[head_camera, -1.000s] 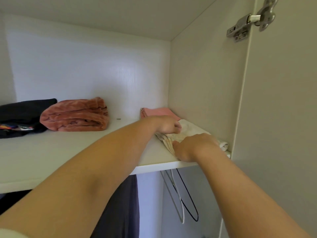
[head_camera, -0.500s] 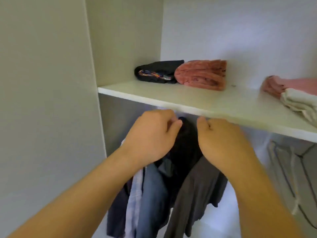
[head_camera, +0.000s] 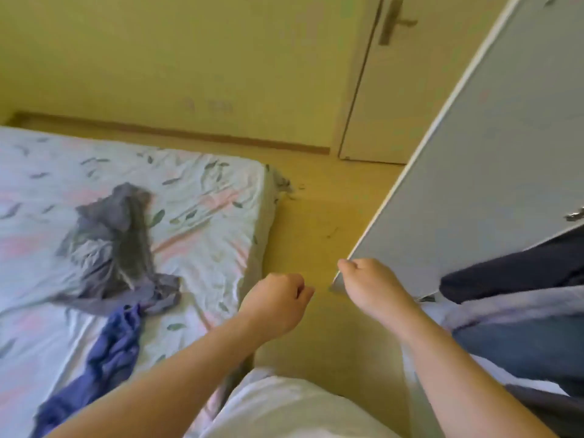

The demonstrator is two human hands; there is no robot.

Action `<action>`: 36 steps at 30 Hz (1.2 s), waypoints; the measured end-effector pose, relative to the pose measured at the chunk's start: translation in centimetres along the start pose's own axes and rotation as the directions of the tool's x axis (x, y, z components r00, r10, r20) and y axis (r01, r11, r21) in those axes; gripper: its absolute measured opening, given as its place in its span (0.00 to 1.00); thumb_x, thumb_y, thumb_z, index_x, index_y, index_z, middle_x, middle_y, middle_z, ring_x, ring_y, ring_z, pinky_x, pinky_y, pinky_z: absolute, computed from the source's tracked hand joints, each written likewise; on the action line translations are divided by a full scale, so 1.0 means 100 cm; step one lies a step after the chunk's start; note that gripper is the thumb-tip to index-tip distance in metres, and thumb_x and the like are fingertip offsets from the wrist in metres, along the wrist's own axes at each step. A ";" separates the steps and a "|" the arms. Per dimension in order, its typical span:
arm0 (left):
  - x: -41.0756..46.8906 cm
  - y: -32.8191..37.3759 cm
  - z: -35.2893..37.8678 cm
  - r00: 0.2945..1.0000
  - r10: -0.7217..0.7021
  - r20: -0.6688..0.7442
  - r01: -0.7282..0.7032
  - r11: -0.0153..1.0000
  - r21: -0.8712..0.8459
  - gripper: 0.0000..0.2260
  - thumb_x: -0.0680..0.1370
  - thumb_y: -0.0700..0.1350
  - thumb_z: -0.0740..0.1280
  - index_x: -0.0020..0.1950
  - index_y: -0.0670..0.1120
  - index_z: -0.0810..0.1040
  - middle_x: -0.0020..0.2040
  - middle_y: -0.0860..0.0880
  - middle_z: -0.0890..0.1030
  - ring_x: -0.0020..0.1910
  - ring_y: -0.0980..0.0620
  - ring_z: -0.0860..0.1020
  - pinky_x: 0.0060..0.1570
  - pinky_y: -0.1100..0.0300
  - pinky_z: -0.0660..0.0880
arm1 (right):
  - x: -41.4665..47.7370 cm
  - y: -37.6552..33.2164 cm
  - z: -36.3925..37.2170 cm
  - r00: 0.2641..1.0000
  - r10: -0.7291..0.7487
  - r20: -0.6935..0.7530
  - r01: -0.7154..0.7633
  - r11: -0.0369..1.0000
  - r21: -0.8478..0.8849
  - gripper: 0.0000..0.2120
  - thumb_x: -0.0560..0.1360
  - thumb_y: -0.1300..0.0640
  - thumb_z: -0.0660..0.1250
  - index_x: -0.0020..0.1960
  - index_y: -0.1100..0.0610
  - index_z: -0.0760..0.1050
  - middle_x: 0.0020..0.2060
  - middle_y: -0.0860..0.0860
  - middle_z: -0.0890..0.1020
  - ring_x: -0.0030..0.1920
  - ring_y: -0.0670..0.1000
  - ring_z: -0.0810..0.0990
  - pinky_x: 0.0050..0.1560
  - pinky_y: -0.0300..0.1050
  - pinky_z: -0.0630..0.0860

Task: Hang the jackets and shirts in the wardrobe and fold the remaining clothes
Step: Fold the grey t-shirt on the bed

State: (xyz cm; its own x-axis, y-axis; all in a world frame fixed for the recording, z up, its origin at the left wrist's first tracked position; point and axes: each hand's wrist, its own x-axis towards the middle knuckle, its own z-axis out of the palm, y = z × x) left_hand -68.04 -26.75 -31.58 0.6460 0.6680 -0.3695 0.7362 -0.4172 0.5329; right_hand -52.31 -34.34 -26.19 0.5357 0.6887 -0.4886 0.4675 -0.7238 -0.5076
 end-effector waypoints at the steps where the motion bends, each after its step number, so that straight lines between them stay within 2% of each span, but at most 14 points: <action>1: -0.012 -0.034 0.005 0.997 -0.082 0.014 0.082 0.997 0.012 0.20 0.83 0.58 0.59 0.37 0.47 0.70 0.32 0.52 0.73 0.36 0.47 0.74 0.33 0.54 0.66 | 0.002 -0.013 0.031 0.997 -0.020 0.079 0.023 0.999 -0.040 0.23 0.82 0.50 0.55 0.31 0.58 0.66 0.28 0.51 0.70 0.36 0.57 0.72 0.37 0.50 0.67; 7: -0.081 -0.208 0.038 0.880 -0.456 0.131 0.466 0.883 -0.054 0.16 0.82 0.54 0.60 0.36 0.49 0.70 0.40 0.49 0.77 0.41 0.45 0.75 0.38 0.56 0.68 | 0.004 -0.083 0.192 0.890 -0.059 0.453 0.116 0.988 -0.098 0.21 0.84 0.51 0.53 0.33 0.56 0.63 0.29 0.52 0.68 0.32 0.53 0.67 0.32 0.47 0.61; 10: -0.103 -0.285 0.048 0.804 -0.577 0.146 0.588 0.807 -0.047 0.10 0.82 0.51 0.61 0.47 0.47 0.77 0.49 0.46 0.80 0.44 0.45 0.75 0.43 0.56 0.70 | 0.001 -0.112 0.261 0.841 -0.038 0.539 0.115 0.987 -0.111 0.21 0.85 0.52 0.53 0.33 0.55 0.62 0.30 0.52 0.67 0.32 0.53 0.67 0.32 0.47 0.60; 13: -0.110 -0.350 0.061 0.749 -0.646 0.146 0.657 0.753 -0.042 0.11 0.82 0.48 0.60 0.59 0.44 0.77 0.57 0.43 0.80 0.51 0.42 0.78 0.45 0.57 0.69 | -0.001 -0.131 0.323 0.792 0.001 0.611 0.113 0.982 -0.149 0.20 0.86 0.57 0.50 0.35 0.56 0.61 0.33 0.53 0.66 0.42 0.55 0.69 0.35 0.46 0.61; 15: -0.100 -0.384 0.070 0.751 -0.646 0.137 0.656 0.754 -0.043 0.12 0.82 0.47 0.60 0.62 0.43 0.75 0.60 0.42 0.78 0.55 0.41 0.78 0.46 0.57 0.68 | 0.003 -0.137 0.356 0.789 0.014 0.614 0.114 0.979 -0.169 0.20 0.86 0.55 0.50 0.39 0.59 0.69 0.37 0.55 0.73 0.45 0.56 0.73 0.38 0.45 0.67; 17: -0.079 -0.412 0.078 0.774 -0.623 0.109 0.632 0.772 -0.073 0.14 0.83 0.48 0.60 0.65 0.44 0.75 0.64 0.43 0.76 0.57 0.40 0.78 0.49 0.56 0.71 | 0.013 -0.140 0.384 0.799 0.025 0.601 0.108 0.977 -0.183 0.22 0.86 0.53 0.49 0.49 0.65 0.77 0.46 0.60 0.80 0.51 0.60 0.78 0.49 0.47 0.74; 19: -0.052 -0.435 0.086 0.797 -0.595 0.104 0.604 0.790 -0.103 0.17 0.83 0.49 0.62 0.70 0.45 0.73 0.70 0.44 0.71 0.60 0.40 0.77 0.55 0.53 0.73 | 0.027 -0.136 0.407 0.816 0.042 0.576 0.079 0.980 -0.184 0.23 0.86 0.52 0.48 0.56 0.65 0.77 0.53 0.62 0.81 0.55 0.61 0.79 0.57 0.50 0.75; 21: -0.024 -0.455 0.094 0.824 -0.557 0.108 0.567 0.817 -0.110 0.19 0.83 0.48 0.63 0.74 0.46 0.71 0.77 0.45 0.64 0.63 0.39 0.76 0.57 0.52 0.73 | 0.044 -0.128 0.420 0.852 0.048 0.521 0.047 0.985 -0.167 0.22 0.86 0.52 0.49 0.59 0.64 0.76 0.53 0.61 0.81 0.54 0.60 0.79 0.55 0.50 0.76; 24: 0.016 -0.480 0.103 0.840 -0.520 0.155 0.534 0.842 -0.069 0.21 0.81 0.45 0.63 0.75 0.47 0.69 0.83 0.48 0.49 0.63 0.40 0.78 0.54 0.53 0.75 | 0.065 -0.107 0.429 0.903 0.049 0.427 0.012 0.990 -0.140 0.19 0.86 0.50 0.50 0.55 0.59 0.77 0.46 0.56 0.81 0.45 0.56 0.80 0.44 0.48 0.76; 27: 0.048 -0.500 0.111 0.819 -0.521 0.241 0.531 0.847 0.026 0.24 0.80 0.42 0.62 0.77 0.48 0.66 0.82 0.48 0.34 0.58 0.41 0.80 0.53 0.50 0.78 | 0.075 -0.086 0.430 0.921 0.038 0.387 0.009 0.993 -0.120 0.19 0.86 0.49 0.50 0.47 0.53 0.75 0.44 0.53 0.80 0.45 0.55 0.81 0.48 0.51 0.77; 29: 0.066 -0.510 0.114 0.807 -0.520 0.279 0.515 0.852 0.098 0.26 0.80 0.41 0.62 0.78 0.48 0.65 0.81 0.48 0.30 0.58 0.41 0.79 0.49 0.50 0.77 | 0.078 -0.074 0.430 0.928 0.047 0.370 -0.008 0.994 -0.107 0.18 0.86 0.48 0.50 0.45 0.50 0.74 0.44 0.49 0.80 0.45 0.52 0.80 0.45 0.47 0.76; 31: 0.080 -0.517 0.118 0.784 -0.534 0.316 0.522 0.843 0.129 0.29 0.79 0.44 0.64 0.80 0.47 0.61 0.82 0.48 0.33 0.62 0.40 0.76 0.50 0.50 0.76 | 0.078 -0.065 0.430 0.931 0.066 0.360 -0.033 0.995 -0.098 0.18 0.86 0.47 0.50 0.45 0.48 0.74 0.44 0.46 0.80 0.45 0.48 0.79 0.41 0.44 0.73; 33: 0.089 -0.518 0.119 0.760 -0.568 0.316 0.575 0.814 0.082 0.36 0.77 0.48 0.67 0.82 0.44 0.56 0.83 0.45 0.46 0.67 0.39 0.72 0.59 0.49 0.75 | 0.076 -0.062 0.431 0.929 0.081 0.361 -0.052 0.995 -0.090 0.18 0.86 0.46 0.50 0.45 0.49 0.75 0.43 0.45 0.80 0.45 0.48 0.79 0.39 0.43 0.71; 36: 0.092 -0.512 0.109 0.762 -0.604 0.235 0.627 0.779 -0.029 0.33 0.76 0.46 0.69 0.79 0.42 0.63 0.72 0.40 0.66 0.67 0.37 0.71 0.63 0.48 0.74 | 0.074 -0.064 0.432 0.924 0.083 0.372 -0.065 0.996 -0.060 0.18 0.86 0.45 0.50 0.46 0.49 0.75 0.42 0.45 0.79 0.44 0.49 0.79 0.39 0.43 0.69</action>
State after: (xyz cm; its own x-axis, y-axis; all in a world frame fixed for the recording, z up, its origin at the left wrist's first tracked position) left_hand -97.60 -5.94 -70.56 0.0948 0.6158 -0.7821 0.9723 0.1114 0.2057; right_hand -81.69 -22.71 -57.21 0.2723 0.5929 -0.7579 0.4726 -0.7685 -0.4314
